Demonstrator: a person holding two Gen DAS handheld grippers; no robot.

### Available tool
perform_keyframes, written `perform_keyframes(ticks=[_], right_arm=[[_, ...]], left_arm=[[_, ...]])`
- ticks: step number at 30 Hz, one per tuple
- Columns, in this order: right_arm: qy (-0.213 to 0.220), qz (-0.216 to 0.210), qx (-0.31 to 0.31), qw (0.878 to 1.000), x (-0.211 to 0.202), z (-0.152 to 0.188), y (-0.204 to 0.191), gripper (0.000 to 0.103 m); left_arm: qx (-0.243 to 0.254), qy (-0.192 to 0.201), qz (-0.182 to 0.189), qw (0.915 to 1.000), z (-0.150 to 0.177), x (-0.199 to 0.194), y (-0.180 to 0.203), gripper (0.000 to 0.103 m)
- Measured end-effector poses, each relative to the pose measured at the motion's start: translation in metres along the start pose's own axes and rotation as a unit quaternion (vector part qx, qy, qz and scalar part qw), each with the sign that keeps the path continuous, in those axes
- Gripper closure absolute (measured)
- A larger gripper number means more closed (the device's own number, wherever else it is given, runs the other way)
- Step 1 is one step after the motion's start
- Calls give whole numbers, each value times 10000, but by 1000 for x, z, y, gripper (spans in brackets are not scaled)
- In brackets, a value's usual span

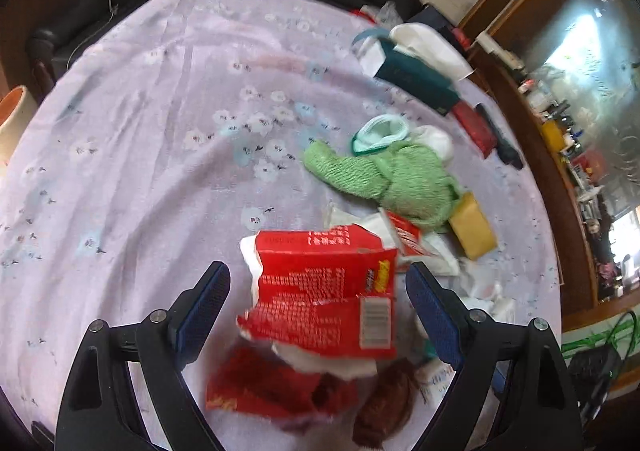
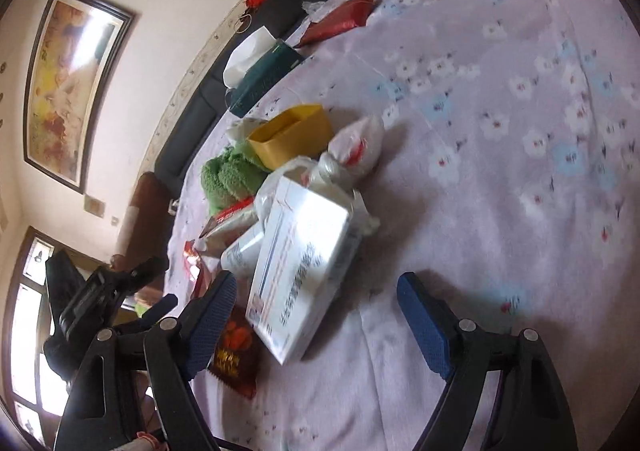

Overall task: Collect trash
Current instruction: 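Grasp the red snack box with the left gripper while the right gripper grasps a white box, then carry both items to the red wastebasket and open both grippers over it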

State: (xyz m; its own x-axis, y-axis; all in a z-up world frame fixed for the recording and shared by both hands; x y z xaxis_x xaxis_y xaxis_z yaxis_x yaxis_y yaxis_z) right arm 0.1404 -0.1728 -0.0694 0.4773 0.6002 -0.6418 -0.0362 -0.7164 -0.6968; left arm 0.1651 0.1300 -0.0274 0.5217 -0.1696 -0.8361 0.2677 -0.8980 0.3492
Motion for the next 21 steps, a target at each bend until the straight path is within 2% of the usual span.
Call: perform_keyframes(ticks=[4, 6, 9, 10, 11, 12, 17, 19, 21], right_arm=[[88, 151, -131, 9998, 3, 1, -5, 20], [150, 295, -227, 9992, 5, 1, -8, 27], [198, 524, -368, 9978, 7, 1, -11, 44], [149, 441, -341, 9983, 8, 1, -10, 58], [52, 254, -252, 9993, 11, 1, -8, 62], [25, 204, -211, 9996, 13, 1, -7, 63], [218, -58, -331, 9992, -4, 7, -14, 84], [327, -201, -379, 9985, -16, 12, -19, 89], [394, -354, -439, 9976, -29, 18, -24, 89]], left_arm=[[63, -269, -10, 9996, -3, 21, 5, 15], [87, -433, -91, 9990, -3, 33, 7, 15], [168, -368, -191, 9990, -2, 35, 8, 15], [165, -385, -201, 9989, 0, 33, 8, 15], [166, -349, -191, 9991, 2, 30, 9, 16], [186, -271, -200, 9993, 4, 25, 9, 24], [145, 21, -228, 9996, 13, 0, 4, 24], [35, 185, -55, 9998, 15, -16, 2, 24], [-1, 429, 66, 9991, 21, -41, 3, 24]])
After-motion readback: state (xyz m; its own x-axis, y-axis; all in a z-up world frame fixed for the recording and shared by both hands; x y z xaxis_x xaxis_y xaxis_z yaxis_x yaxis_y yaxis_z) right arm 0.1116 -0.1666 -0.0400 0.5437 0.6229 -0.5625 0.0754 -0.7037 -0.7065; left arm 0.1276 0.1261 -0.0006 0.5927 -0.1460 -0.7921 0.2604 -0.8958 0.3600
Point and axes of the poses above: each gripper's, at about its wrist camera, not at the fingertips, and x roughly the way its jaws point, y to its right, z to its underside, the point moved 1 cm from there along x, roughly the way its jaws point, and after that the axes turned 2 degrees about x, right-handed, at the moved point
